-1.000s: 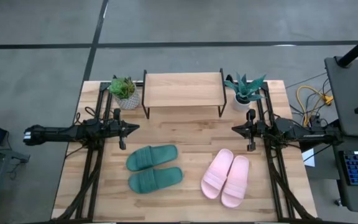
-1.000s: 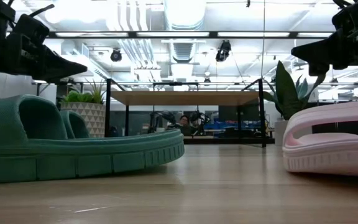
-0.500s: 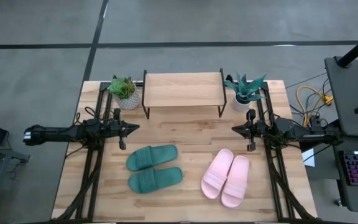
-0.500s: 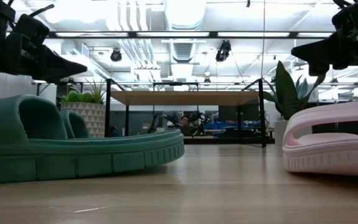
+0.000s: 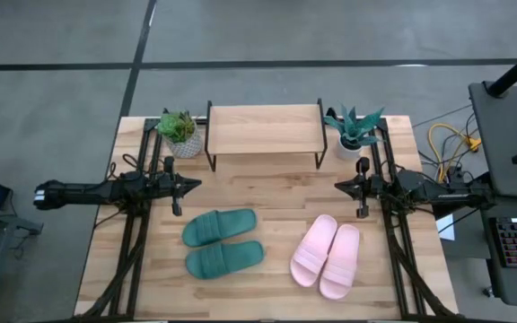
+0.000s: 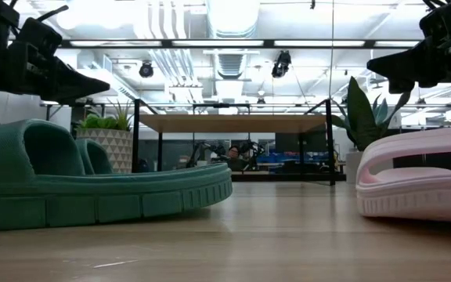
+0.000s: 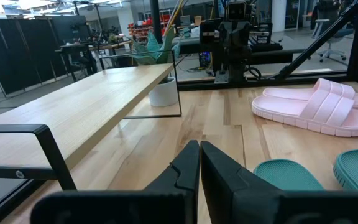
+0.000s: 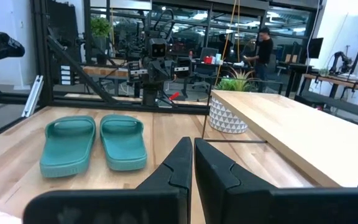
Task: Pick and place slides into the shelf
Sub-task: Put the left pink slipper on the shelf
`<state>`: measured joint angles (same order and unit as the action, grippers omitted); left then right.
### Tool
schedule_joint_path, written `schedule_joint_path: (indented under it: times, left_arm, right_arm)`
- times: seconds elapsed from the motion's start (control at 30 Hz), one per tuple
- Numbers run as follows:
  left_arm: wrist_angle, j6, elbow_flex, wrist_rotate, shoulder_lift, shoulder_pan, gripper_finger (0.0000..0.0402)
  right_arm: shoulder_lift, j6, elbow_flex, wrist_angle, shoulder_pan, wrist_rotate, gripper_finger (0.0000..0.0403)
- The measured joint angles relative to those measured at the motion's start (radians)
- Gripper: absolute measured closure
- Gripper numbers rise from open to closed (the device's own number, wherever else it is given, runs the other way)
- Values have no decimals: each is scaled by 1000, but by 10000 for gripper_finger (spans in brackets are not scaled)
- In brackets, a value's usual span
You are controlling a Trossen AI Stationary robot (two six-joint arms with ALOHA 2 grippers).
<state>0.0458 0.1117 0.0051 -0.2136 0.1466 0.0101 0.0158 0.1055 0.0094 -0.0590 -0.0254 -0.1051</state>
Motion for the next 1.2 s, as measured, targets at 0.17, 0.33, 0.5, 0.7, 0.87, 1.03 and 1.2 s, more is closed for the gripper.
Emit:
schedule_joint_path:
  times: [0.17, 0.33, 0.5, 0.7, 0.87, 1.03, 1.2]
  left_arm:
    - [0, 0, 0, 0, 0, 0, 402]
    - [0, 0, 0, 0, 0, 0, 402]
    - [0, 0, 0, 0, 0, 0, 402]
    - [0, 0, 0, 0, 0, 0, 402]
    - [0, 0, 0, 6, 0, 0, 402]
    - [0, 0, 0, 6, 0, 0, 402]
    - [1, 22, 0, 7, 0, 0, 402]
  right_arm:
    - [0, -6, 0, 0, 0, 0, 394]
    - [0, -204, 0, 1, 0, 0, 394]
    - [0, -324, 0, 2, 0, 0, 394]
    - [0, -314, 0, 1, 0, 0, 394]
    - [0, -274, 0, -5, 0, 0, 394]
    - [0, -276, 0, -3, 0, 0, 394]
    - [0, -263, 0, 0, 0, 0, 394]
